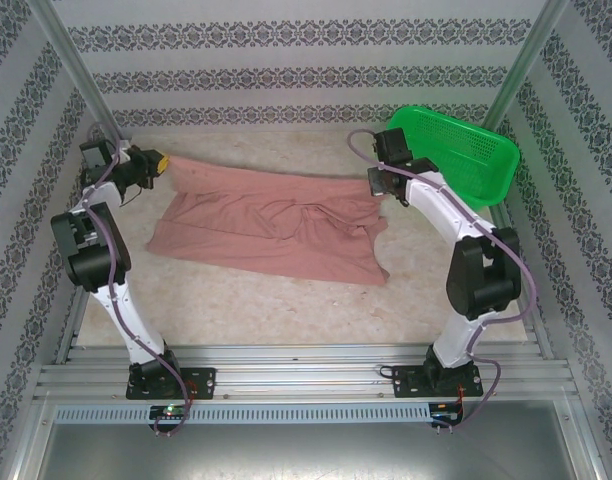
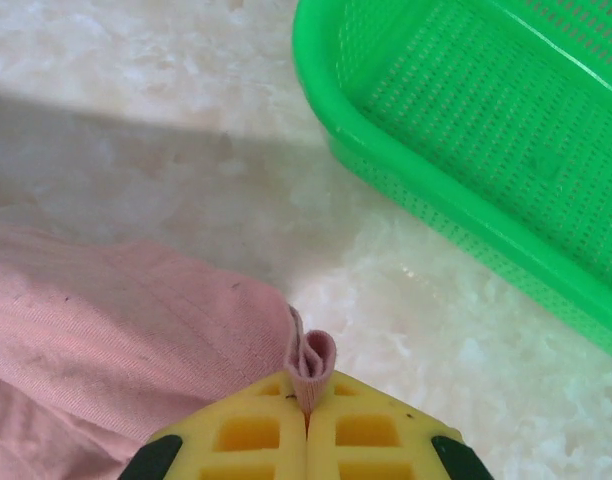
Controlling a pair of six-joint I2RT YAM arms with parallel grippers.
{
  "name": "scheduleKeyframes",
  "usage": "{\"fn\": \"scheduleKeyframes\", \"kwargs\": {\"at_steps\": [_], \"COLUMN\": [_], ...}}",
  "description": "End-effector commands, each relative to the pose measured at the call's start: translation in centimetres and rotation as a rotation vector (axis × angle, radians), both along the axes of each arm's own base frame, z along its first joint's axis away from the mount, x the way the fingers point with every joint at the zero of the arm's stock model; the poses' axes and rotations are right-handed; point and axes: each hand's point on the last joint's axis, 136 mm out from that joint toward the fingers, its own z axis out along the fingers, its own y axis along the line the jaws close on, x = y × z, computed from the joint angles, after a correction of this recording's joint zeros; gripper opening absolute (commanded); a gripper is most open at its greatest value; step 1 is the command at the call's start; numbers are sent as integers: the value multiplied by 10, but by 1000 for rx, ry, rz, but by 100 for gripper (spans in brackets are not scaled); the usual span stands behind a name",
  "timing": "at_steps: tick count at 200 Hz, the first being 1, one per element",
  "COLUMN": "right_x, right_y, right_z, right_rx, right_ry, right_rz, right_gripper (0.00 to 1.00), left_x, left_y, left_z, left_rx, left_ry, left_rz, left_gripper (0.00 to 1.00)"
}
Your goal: Fold and stack the t-shirts
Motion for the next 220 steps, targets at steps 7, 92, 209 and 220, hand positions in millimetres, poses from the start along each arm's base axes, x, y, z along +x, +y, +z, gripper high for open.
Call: {"fn": "scheduleKeyframes", "kwargs": {"at_steps": [7, 92, 209, 220], "right_x": [-10, 48, 143, 145], "right_y": [4, 5, -5, -2], "right_z": [-5, -14, -50, -52], "right_rx": [2, -57, 1, 8], "right_ry": [-1, 24, 44, 49], "right_rz": [-16, -1, -161, -166], "right_gripper": [1, 0, 3, 6], "left_x": [-13, -3, 63, 66], "left_y": [7, 15, 55, 59], "left_z": [9, -10, -45, -52], "left_rx": [75, 71, 36, 35], "left_ry": [-9, 14, -15, -16], "left_rz": [-18, 4, 132, 151], "left_gripper": [5, 5, 8, 8]}}
